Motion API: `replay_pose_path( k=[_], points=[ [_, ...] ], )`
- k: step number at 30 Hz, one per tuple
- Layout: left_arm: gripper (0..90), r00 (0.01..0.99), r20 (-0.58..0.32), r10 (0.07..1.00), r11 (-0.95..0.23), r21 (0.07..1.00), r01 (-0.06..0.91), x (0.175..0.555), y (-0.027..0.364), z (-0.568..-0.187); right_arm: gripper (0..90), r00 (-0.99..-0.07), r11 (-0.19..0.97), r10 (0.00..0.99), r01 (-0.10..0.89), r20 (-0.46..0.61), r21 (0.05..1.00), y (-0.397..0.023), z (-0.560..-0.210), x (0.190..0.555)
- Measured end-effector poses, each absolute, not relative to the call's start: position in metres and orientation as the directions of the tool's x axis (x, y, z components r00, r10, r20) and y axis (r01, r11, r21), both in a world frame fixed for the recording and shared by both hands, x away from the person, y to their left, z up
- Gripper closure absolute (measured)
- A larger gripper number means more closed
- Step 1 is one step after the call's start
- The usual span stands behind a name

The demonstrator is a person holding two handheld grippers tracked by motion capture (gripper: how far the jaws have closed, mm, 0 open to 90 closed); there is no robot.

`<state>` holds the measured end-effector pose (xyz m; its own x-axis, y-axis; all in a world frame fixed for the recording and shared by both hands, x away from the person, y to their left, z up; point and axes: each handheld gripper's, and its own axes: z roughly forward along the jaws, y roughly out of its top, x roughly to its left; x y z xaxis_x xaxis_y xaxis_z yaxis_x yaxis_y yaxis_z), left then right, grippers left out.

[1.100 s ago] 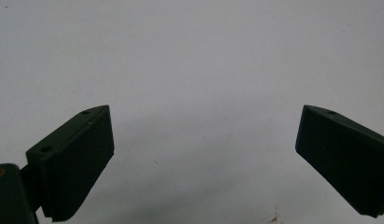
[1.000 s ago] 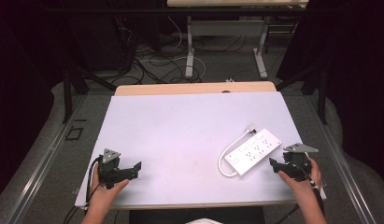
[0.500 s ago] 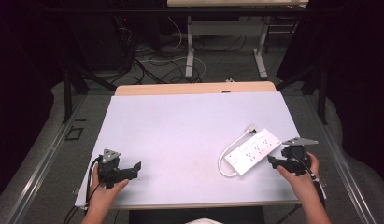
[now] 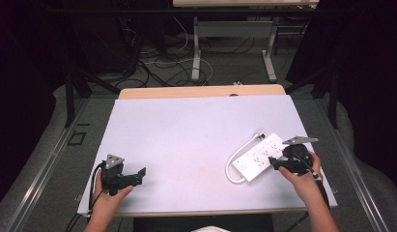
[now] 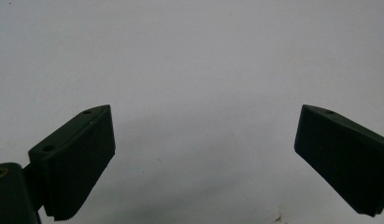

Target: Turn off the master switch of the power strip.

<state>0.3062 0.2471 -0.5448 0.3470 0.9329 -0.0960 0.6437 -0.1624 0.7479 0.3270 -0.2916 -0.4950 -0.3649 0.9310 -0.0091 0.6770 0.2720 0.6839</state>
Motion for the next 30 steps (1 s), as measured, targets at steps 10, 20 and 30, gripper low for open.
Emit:
replay_pose_path(
  k=[10,20,30],
  points=[
    [5.4,0.342,-0.092,0.935,-0.157,0.759,0.632,0.307,0.246,-0.547,46.1,-0.417,0.315,0.909,0.660,-0.016,0.681,-0.269,-0.490,0.337],
    [5.4,0.344,-0.092,0.934,-0.160,0.754,0.637,0.307,0.247,-0.547,49.4,-0.461,0.350,0.887,0.657,-0.012,0.668,-0.251,-0.488,0.342],
    [5.5,0.344,-0.091,0.934,-0.161,0.754,0.636,0.307,0.247,-0.547,46.9,-0.502,0.392,0.865,0.646,-0.022,0.655,-0.232,-0.487,0.346]
  ],
)
